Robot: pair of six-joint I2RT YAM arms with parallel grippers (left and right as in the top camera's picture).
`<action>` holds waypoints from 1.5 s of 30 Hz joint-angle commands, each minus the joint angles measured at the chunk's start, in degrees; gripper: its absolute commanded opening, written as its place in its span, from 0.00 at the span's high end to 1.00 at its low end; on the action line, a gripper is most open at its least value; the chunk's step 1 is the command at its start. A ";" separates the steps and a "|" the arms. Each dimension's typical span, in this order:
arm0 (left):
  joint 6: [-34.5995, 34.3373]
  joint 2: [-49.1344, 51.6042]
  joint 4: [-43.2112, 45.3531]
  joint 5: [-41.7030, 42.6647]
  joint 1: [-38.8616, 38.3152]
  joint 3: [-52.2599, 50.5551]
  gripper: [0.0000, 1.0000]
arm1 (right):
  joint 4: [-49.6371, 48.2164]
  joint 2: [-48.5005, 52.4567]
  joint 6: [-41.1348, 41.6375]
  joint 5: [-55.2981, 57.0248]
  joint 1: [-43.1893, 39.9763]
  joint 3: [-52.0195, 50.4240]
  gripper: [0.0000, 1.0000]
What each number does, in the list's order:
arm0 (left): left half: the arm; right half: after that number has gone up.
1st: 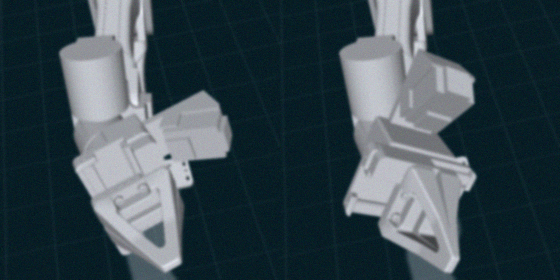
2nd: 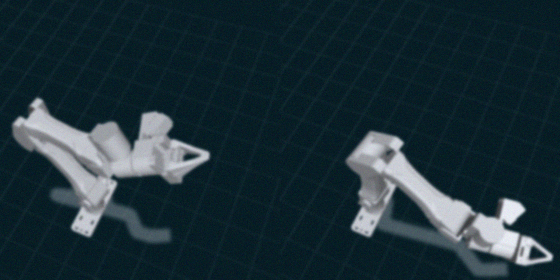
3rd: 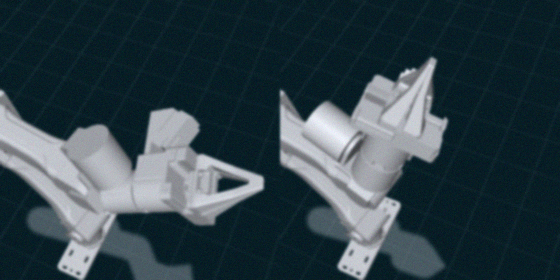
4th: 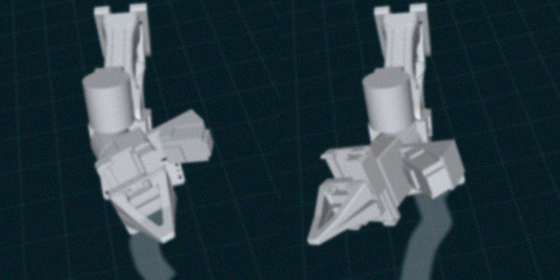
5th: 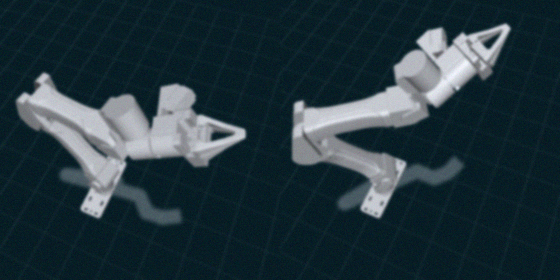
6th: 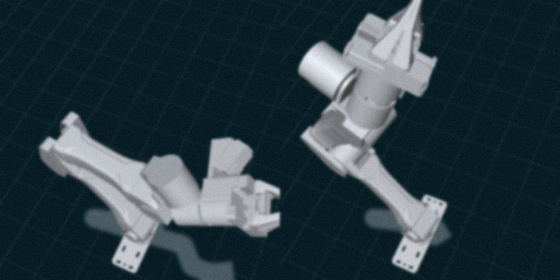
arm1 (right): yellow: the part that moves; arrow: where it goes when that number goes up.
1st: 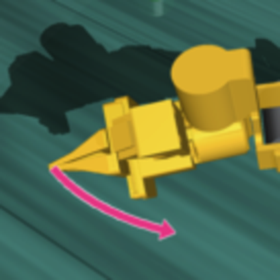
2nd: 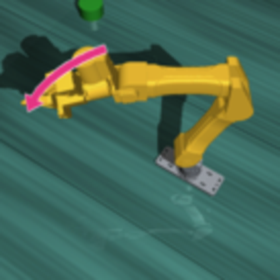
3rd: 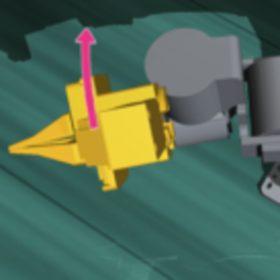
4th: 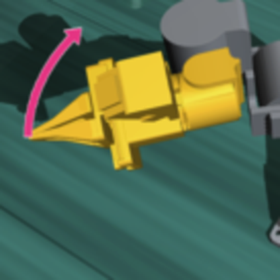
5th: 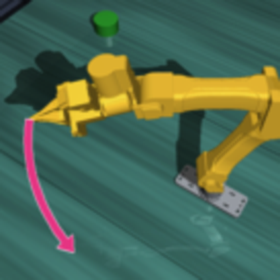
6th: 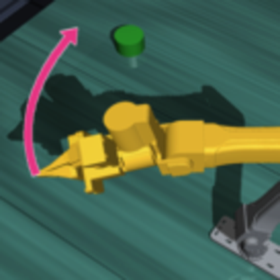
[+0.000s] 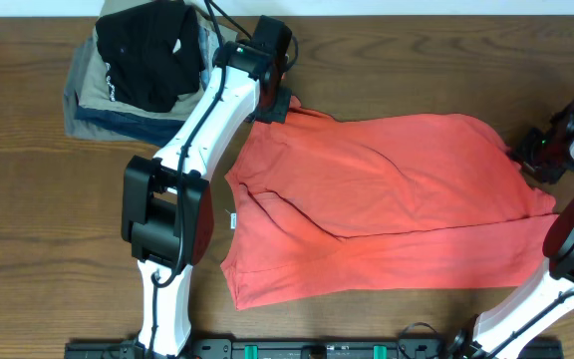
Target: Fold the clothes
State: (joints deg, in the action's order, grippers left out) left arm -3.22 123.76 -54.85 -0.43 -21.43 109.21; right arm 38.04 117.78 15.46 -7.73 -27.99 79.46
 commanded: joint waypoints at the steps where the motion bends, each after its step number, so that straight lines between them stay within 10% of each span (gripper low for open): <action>1: -0.57 0.48 0.04 -0.66 0.13 -0.24 0.93 | -0.35 0.48 0.17 -0.20 0.04 0.87 0.60; 9: -0.55 0.48 0.31 -0.66 0.15 -0.24 0.93 | -1.73 0.48 0.87 -0.17 0.04 0.87 0.99; 42: -2.25 -15.26 0.92 0.46 0.20 -0.07 0.94 | 10.45 -10.75 2.73 -1.57 -4.59 13.60 0.99; 44: -2.27 -15.19 0.90 2.78 0.20 -0.15 0.79 | 10.86 -12.33 2.73 -1.77 -4.61 13.60 0.99; 45: -2.27 -14.80 0.90 3.69 0.20 -0.31 0.48 | 11.06 -12.90 2.73 -1.77 -4.57 13.60 0.99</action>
State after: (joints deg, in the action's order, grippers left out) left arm -4.47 107.48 -53.60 0.58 -21.43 109.01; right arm 48.71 108.05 17.58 -8.91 -32.14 91.92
